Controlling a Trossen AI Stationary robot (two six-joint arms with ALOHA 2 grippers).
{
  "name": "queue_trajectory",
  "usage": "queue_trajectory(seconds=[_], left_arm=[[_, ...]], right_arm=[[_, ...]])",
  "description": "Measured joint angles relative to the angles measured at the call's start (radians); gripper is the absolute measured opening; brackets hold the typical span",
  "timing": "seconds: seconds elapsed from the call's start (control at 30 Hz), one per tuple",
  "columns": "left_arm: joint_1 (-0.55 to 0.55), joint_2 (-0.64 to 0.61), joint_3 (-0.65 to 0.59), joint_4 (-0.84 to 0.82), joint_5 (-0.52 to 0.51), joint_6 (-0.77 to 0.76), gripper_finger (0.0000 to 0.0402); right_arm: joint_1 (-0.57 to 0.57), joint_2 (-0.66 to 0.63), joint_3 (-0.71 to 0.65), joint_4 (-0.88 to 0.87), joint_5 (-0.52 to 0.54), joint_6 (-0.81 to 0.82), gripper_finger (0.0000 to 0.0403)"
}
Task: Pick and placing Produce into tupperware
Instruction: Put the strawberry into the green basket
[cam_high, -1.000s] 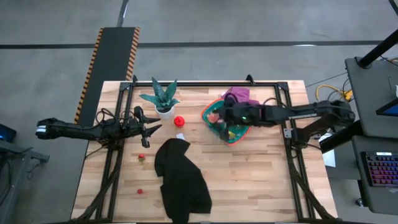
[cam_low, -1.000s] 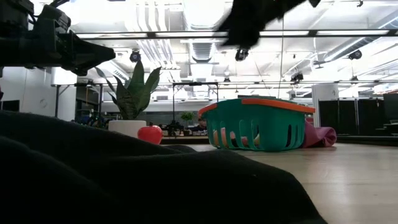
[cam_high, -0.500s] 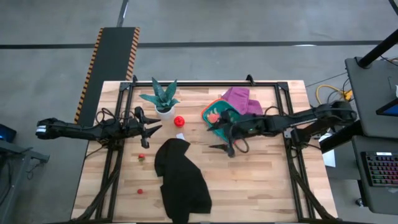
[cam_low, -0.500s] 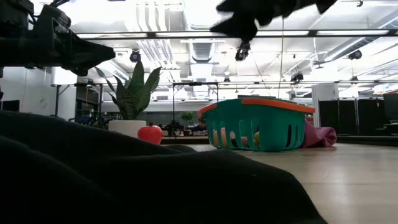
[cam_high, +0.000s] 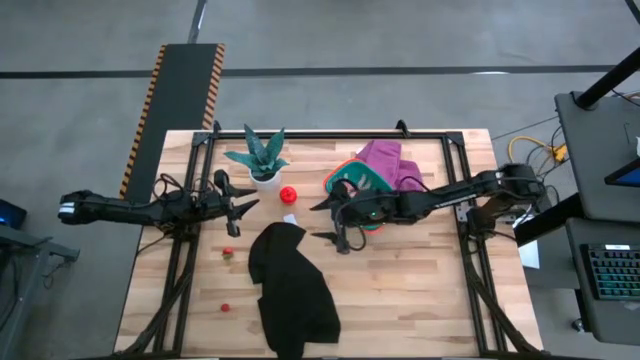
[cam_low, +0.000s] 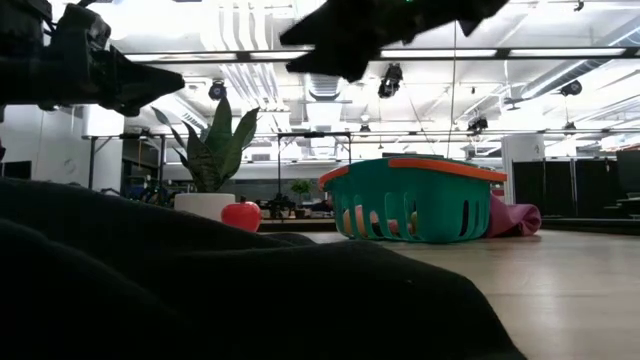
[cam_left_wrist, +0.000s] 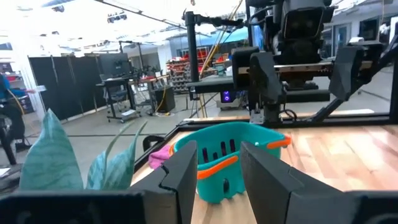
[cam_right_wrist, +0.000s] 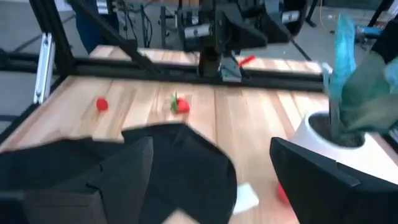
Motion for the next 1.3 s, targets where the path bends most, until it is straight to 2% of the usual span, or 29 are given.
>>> queue_trajectory(seconds=[0.07,0.17,0.43,0.47,0.73,0.9,1.03,1.13,1.3], left_arm=[[0.0,0.0,0.01,0.003,0.003,-0.004,0.0108],[0.0,0.0,0.016,0.004,0.008,-0.003,0.0108],[0.0,-0.015,0.019,0.007,0.009,-0.005,0.0108],[0.0,-0.016,0.019,0.022,0.009,-0.005,0.0108],[0.0,-0.028,0.021,0.112,0.015,-0.003,0.0108],[0.0,-0.037,0.038,0.106,0.151,-0.001,0.0108],[0.0,-0.03,0.067,0.106,0.182,-0.017,0.0111],[0.0,-0.018,0.091,0.102,0.193,-0.054,0.0144],[-0.002,0.036,0.164,0.105,0.157,-0.023,0.0249]], right_arm=[[0.007,-0.006,0.022,-0.005,0.0,-0.009,0.0295],[0.022,-0.044,0.025,-0.018,0.001,-0.026,0.0243],[0.088,-0.252,-0.07,-0.106,0.002,-0.091,0.0041],[0.102,-0.283,-0.094,-0.111,0.003,-0.1,0.0025],[0.209,-0.491,-0.264,-0.103,0.079,-0.165,0.0011],[0.209,-0.557,-0.318,-0.094,0.079,-0.161,0.0011],[0.209,-0.572,-0.343,-0.065,0.08,-0.174,0.0011],[0.209,-0.571,-0.346,-0.053,0.08,-0.177,0.0011],[0.209,-0.564,-0.346,-0.055,0.08,-0.185,0.0011]])
